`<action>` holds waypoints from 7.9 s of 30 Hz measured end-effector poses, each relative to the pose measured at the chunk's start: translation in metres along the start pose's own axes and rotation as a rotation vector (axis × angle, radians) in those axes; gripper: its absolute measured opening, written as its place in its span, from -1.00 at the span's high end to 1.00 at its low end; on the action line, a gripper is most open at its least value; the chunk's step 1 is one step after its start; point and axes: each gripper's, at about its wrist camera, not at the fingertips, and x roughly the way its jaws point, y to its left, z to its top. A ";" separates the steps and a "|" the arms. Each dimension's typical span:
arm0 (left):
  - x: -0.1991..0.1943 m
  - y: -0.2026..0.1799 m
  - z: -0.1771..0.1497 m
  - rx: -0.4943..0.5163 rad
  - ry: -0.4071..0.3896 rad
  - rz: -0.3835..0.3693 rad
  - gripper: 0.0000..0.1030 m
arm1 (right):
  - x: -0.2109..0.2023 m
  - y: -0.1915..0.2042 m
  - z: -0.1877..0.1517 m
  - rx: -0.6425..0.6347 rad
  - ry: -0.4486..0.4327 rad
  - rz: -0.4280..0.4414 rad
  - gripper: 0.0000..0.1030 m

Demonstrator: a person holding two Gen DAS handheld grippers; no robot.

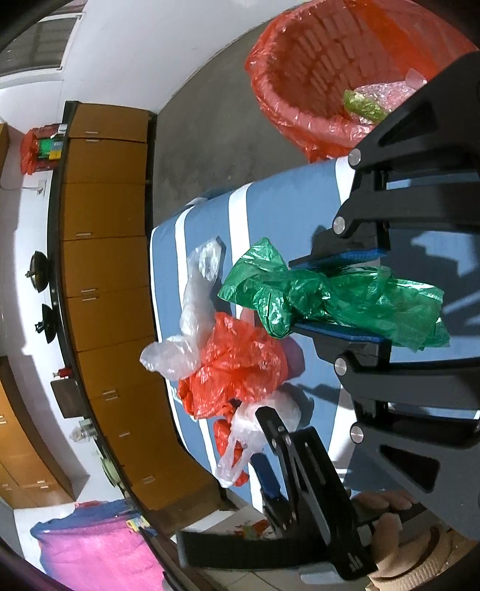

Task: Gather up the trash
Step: 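Lift the green bag with the right tool while the left tool grasps the white bag, then carry both bags over the red basket and open both tools to drop them, then move both open tools back toward the red bags on the table, then grasp the red bag with the right tool and lift it toward the basket, then close the left tool on the bundled red bag and lift it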

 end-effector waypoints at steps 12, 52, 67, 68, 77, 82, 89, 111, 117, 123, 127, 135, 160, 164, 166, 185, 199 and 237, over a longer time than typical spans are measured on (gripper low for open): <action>-0.004 0.015 -0.010 -0.036 0.014 -0.105 0.64 | -0.012 -0.010 -0.001 0.028 -0.017 -0.007 0.44; -0.094 -0.220 -0.004 0.330 -0.079 -0.606 0.64 | -0.162 -0.156 -0.039 0.381 -0.200 -0.370 0.44; -0.077 -0.264 0.003 0.364 -0.041 -0.651 0.61 | -0.162 -0.176 -0.037 0.430 -0.220 -0.376 0.44; -0.074 -0.266 0.003 0.361 -0.033 -0.653 0.59 | -0.163 -0.177 -0.038 0.433 -0.221 -0.375 0.43; -0.055 -0.273 0.000 0.341 0.022 -0.655 0.23 | -0.163 -0.200 -0.041 0.509 -0.228 -0.343 0.25; -0.051 -0.264 -0.001 0.328 0.025 -0.632 0.10 | -0.161 -0.196 -0.041 0.507 -0.221 -0.354 0.25; -0.056 -0.228 0.003 0.274 -0.035 -0.530 -0.21 | -0.159 -0.190 -0.039 0.468 -0.212 -0.388 0.25; -0.072 -0.008 -0.013 0.038 -0.190 0.025 -0.68 | -0.075 -0.062 0.008 0.110 -0.138 -0.191 0.25; -0.075 0.047 -0.015 -0.054 -0.204 0.097 -0.68 | -0.036 -0.018 0.024 0.051 -0.107 -0.097 0.25; -0.079 0.080 -0.016 -0.106 -0.218 0.147 -0.68 | 0.003 0.034 0.037 -0.034 -0.076 0.001 0.25; -0.080 0.097 -0.019 -0.138 -0.218 0.169 -0.68 | 0.026 0.064 0.045 -0.080 -0.056 0.059 0.25; -0.079 0.120 -0.025 -0.175 -0.210 0.188 -0.68 | 0.069 0.092 0.055 -0.117 -0.010 0.082 0.25; -0.071 0.124 -0.028 -0.205 -0.189 0.174 -0.68 | 0.040 0.087 0.036 -0.145 -0.011 0.190 0.87; -0.072 0.124 -0.025 -0.210 -0.194 0.172 -0.68 | 0.025 0.090 0.033 -0.163 -0.033 0.227 0.87; -0.072 0.124 -0.023 -0.210 -0.197 0.172 -0.68 | 0.019 0.091 0.035 -0.167 -0.048 0.236 0.87; -0.081 0.115 -0.014 -0.176 -0.224 0.179 -0.68 | -0.029 0.078 0.064 -0.137 -0.234 0.192 0.87; -0.021 0.106 0.034 -0.078 -0.162 0.127 -0.68 | -0.014 0.043 0.059 -0.066 -0.211 0.085 0.87; -0.027 0.099 0.032 -0.074 -0.108 0.003 0.56 | -0.030 0.033 0.046 -0.033 -0.209 0.056 0.87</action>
